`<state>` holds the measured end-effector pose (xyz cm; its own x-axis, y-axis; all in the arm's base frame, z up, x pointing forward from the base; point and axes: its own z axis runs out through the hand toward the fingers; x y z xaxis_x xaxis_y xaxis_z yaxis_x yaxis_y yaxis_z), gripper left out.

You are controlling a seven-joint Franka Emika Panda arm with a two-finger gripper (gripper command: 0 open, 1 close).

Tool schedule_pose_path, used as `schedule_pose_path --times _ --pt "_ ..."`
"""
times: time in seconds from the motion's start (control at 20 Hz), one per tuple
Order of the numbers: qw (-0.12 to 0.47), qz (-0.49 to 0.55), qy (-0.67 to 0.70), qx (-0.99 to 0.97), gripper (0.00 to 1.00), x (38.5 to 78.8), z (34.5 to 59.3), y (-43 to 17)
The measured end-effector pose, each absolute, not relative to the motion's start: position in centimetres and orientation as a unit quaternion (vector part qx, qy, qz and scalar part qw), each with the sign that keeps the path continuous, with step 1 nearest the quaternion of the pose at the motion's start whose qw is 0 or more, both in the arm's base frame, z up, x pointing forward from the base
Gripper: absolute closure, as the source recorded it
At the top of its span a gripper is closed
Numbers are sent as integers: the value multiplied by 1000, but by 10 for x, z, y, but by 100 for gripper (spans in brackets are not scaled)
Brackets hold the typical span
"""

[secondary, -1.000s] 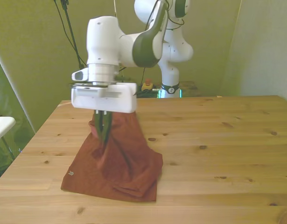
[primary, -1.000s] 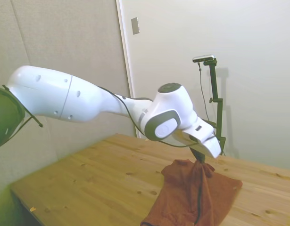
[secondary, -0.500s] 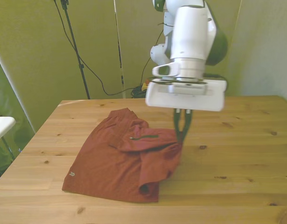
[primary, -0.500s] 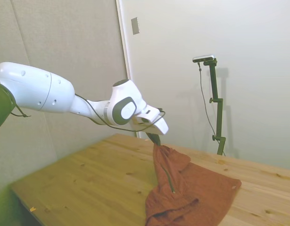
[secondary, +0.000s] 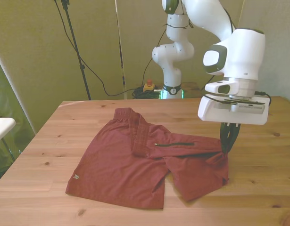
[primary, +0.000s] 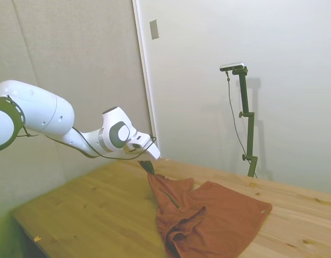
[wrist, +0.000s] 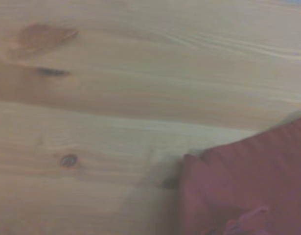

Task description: Unfold the shorts

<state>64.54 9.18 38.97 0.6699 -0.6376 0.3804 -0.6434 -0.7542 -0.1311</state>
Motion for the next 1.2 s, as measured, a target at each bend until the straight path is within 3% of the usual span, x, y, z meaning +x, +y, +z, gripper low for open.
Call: schedule_pose_path --times 0.55,0.9,1.2 --pt "13 189 -338 922 0 629 394 112" --pt "23 199 -352 914 0 594 463 61" --pt "25 191 -358 914 0 554 493 -33"
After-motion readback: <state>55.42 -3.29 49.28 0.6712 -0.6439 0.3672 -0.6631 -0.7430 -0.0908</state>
